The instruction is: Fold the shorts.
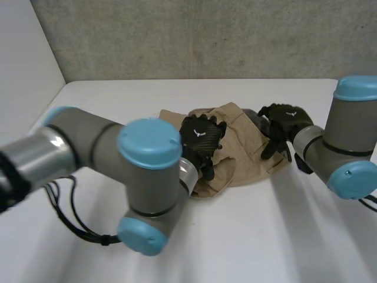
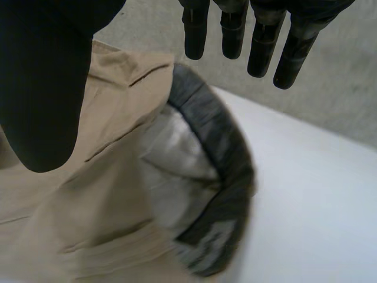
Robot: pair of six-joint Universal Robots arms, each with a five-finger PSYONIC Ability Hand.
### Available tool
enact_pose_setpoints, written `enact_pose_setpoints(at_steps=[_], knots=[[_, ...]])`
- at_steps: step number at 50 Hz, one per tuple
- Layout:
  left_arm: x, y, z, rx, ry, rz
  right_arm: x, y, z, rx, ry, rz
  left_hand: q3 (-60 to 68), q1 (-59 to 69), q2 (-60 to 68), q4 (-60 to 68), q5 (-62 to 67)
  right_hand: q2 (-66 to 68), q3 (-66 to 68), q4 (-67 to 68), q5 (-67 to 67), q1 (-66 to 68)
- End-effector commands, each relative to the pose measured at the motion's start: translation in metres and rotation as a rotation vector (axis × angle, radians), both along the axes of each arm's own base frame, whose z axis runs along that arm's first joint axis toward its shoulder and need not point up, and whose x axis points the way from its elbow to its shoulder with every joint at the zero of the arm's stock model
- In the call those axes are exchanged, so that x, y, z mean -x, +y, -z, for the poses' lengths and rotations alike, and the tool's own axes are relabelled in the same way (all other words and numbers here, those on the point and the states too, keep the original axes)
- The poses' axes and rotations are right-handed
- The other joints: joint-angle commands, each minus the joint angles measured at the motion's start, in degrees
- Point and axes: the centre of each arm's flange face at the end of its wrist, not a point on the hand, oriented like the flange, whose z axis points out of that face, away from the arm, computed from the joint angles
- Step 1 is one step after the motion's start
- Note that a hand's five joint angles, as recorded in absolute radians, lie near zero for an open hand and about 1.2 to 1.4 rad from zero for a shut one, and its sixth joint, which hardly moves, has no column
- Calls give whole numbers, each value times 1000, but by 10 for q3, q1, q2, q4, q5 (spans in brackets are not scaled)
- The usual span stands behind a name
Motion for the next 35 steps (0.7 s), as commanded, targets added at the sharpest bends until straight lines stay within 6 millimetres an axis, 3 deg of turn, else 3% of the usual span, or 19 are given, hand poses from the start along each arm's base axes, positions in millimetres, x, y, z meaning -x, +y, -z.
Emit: enact_pose_setpoints(at_steps=[1,3,4,5,6,11,14,19,23,26,31,34,35], knots=[[14,-21,42,71,-138,-116,-5,-1,31,-115,-90,34,142,139,139,141,136,56,66,50,46,68],[15,-23,46,73,-145,-115,-5,-3,34,-116,-86,36,227,225,224,226,222,176,185,170,165,188],[16,-22,49,70,-151,-110,-5,-4,36,-117,-83,42,434,432,431,434,429,271,281,265,261,283],[16,-23,50,70,-153,-111,-5,-6,37,-113,-80,47,528,525,525,527,522,542,551,536,532,554],[16,-23,50,69,-155,-112,-4,-7,37,-108,-73,53,586,583,582,585,580,667,677,661,657,679],[11,-22,44,68,-164,-128,3,-12,24,-33,-5,80,663,661,660,662,658,669,678,663,658,680],[3,-24,27,77,-152,-144,13,-9,5,35,89,68,663,661,660,662,658,669,678,663,658,680],[-52,-65,-11,90,-123,-289,37,5,-11,105,283,38,663,661,660,662,658,669,678,663,658,680],[-80,-79,-24,89,-117,-348,40,27,-11,119,389,-47,663,661,660,662,658,669,678,663,658,680],[-88,-80,-21,63,-127,-334,41,46,-2,91,454,-120,578,576,575,577,572,669,678,663,658,680],[-91,-63,-7,3,-150,-231,47,87,3,18,576,-264,290,288,287,290,285,669,678,663,658,680],[-94,-56,-1,-20,-167,-204,49,97,-2,1,617,-303,138,135,134,137,132,669,678,663,658,680],[-94,-55,-1,-22,-170,-203,49,100,-9,8,628,-306,109,106,105,108,103,568,577,562,557,579]])
